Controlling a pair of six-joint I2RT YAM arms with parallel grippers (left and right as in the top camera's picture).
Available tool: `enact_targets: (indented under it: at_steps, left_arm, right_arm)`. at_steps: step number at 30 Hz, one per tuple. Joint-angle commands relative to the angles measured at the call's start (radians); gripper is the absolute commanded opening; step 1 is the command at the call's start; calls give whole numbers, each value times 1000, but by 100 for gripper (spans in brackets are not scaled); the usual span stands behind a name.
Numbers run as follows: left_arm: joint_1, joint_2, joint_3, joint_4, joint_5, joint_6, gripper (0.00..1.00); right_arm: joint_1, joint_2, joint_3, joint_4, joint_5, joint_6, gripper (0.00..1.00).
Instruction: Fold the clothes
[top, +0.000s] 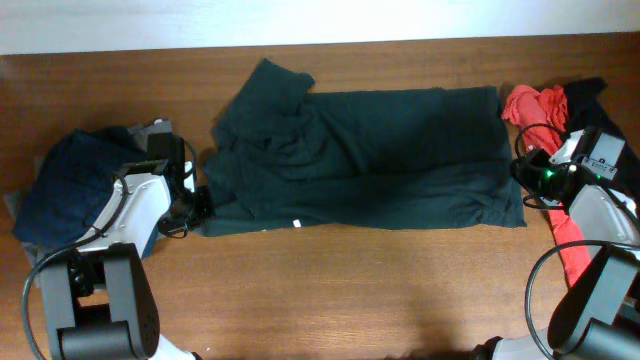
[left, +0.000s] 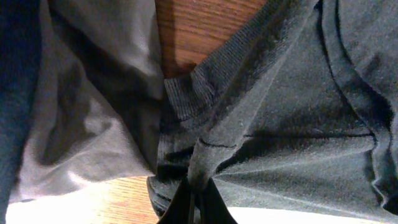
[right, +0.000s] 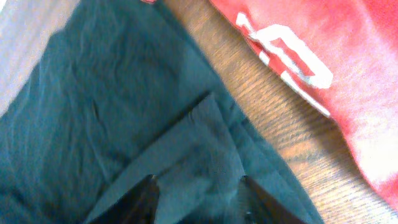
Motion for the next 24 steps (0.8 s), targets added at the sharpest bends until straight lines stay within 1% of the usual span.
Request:
enact_targets:
  at_steps: [1, 5, 7, 9, 10, 11, 12, 13, 14, 15, 19, 21, 23, 24]
  left_arm:
    - [9, -4, -6, -2, 4, -9, 0]
    - [9, -4, -6, -2, 4, -8, 1]
    - [9, -4, -6, -2, 4, -8, 6]
    - [9, -4, -6, -2, 5, -8, 13]
    - [9, -4, -6, -2, 5, -8, 22]
    - [9, -5, -4, -3, 5, -8, 32]
    - [9, -7, -1, -6, 5, 1, 39]
    - [8, -10, 3, -6, 11, 18, 44]
    - [9, -16, 12, -14, 20, 43, 46]
    - [9, -26, 27, -31, 20, 52, 47]
    - [8, -75, 106, -103, 20, 60, 50]
    - [5, -106, 143, -139, 21, 72, 52]
    - [-5, -135, 166, -151, 60, 132, 54]
    - [-14, -148, 170, -146, 110, 198, 54]
  right_arm:
    - [-23, -49, 25, -44, -89, -38, 50]
    - [-12, -71, 26, -175, -175, -38, 51]
    - [5, -65, 24, -254, -158, -38, 50]
    - [31, -56, 15, -309, -126, -38, 43]
    - [48, -51, 5, -317, -108, -38, 38]
    - [68, -47, -9, -317, -79, -37, 32]
    - [84, -42, -24, -307, -42, -35, 23]
    - [94, -37, -35, -296, -14, -23, 17]
    - [103, -33, -50, -278, 18, 3, 8]
    - [109, -27, -64, -256, 35, 25, 4]
    - [113, 3, -119, -137, 34, 40, 4]
    - [113, 22, -134, -111, 34, 65, 4]
    - [113, 44, -141, -108, 34, 69, 4]
    - [113, 55, -144, -109, 35, 69, 4]
